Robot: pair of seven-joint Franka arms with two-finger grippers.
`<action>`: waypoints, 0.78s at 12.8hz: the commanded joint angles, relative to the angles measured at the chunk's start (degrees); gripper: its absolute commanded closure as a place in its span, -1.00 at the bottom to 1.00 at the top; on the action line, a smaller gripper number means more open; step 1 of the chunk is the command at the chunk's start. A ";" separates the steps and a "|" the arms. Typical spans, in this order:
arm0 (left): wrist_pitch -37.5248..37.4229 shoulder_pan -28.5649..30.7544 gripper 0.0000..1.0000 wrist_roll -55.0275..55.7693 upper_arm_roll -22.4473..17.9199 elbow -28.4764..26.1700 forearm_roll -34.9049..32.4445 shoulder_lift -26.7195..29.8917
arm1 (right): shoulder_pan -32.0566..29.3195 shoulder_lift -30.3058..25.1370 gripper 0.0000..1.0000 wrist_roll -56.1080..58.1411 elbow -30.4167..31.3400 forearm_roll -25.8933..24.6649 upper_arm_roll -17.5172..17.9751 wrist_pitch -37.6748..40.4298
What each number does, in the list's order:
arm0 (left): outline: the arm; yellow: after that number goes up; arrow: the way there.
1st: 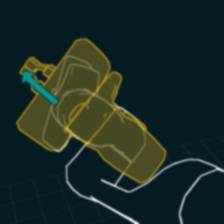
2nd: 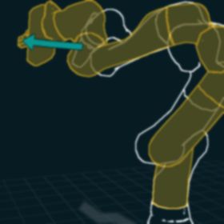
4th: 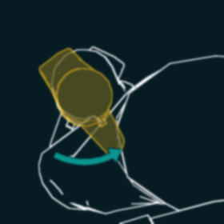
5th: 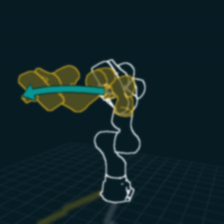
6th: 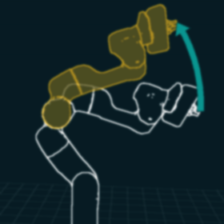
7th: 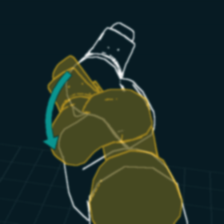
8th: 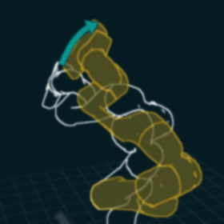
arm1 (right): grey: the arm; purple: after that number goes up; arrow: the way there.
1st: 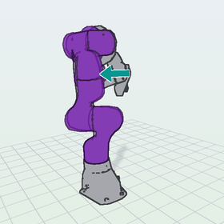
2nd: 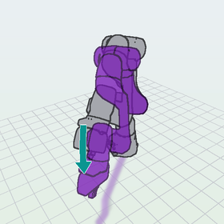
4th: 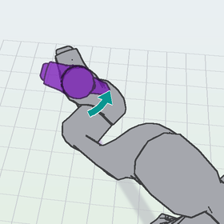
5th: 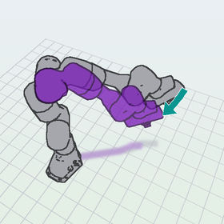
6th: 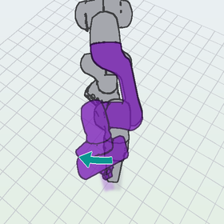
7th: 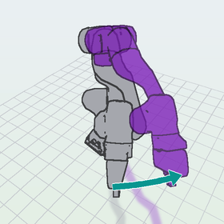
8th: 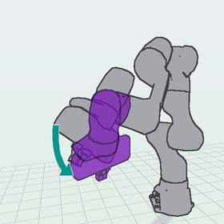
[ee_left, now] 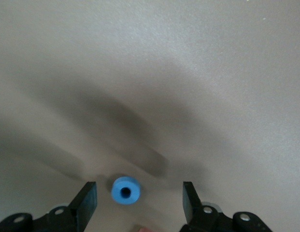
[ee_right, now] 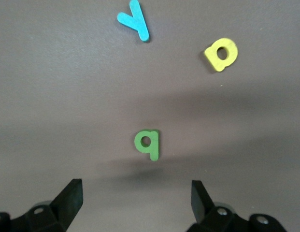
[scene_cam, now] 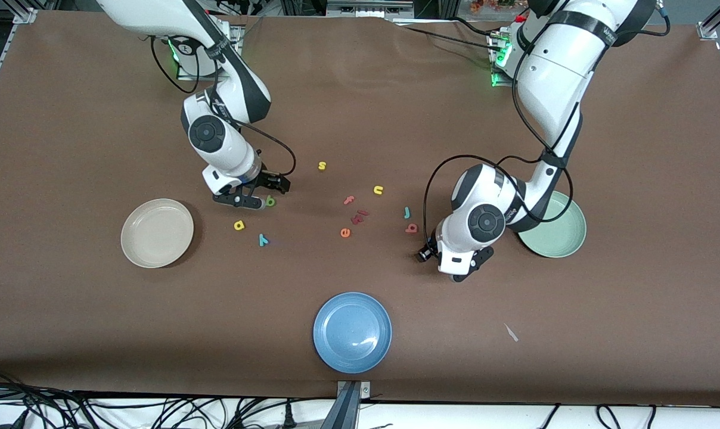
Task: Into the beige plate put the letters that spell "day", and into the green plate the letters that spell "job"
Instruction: 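Move both grippers down to the letters and grasp the blue o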
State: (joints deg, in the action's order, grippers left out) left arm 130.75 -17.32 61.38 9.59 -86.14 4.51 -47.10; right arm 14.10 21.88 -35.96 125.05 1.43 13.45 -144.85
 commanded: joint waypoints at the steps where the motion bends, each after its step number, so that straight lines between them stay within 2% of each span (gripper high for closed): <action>1: 2.22 -1.22 -0.40 1.99 -0.80 -1.57 -1.88 0.17 | -0.13 3.51 -0.98 -0.78 -1.21 -0.55 0.00 -3.06; 3: 2.22 -1.31 -0.34 2.08 -0.71 -2.45 -2.84 -0.09 | -0.13 6.07 -0.92 -0.78 -3.05 -0.64 -0.09 -3.33; 4: 2.22 -1.31 -0.24 2.08 -0.80 -2.98 -2.93 -0.09 | -0.13 6.16 -0.90 -0.69 -3.32 -0.64 -0.17 -3.16; 8: 1.96 -1.40 0.38 1.90 -0.80 -3.07 -2.93 0.00 | -0.13 6.78 -0.61 -0.60 -3.50 -3.18 -0.26 -2.80; 10: 1.79 -1.40 0.54 1.82 -0.80 -2.98 -3.02 0.26 | -0.13 7.04 -0.42 -0.52 -3.76 -3.98 -0.53 -2.80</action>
State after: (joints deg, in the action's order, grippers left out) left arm 132.22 -18.06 62.06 9.56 -87.44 3.33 -47.32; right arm 14.06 28.04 -35.96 122.45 -0.94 13.05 -147.83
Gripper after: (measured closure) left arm 0.678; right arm 0.220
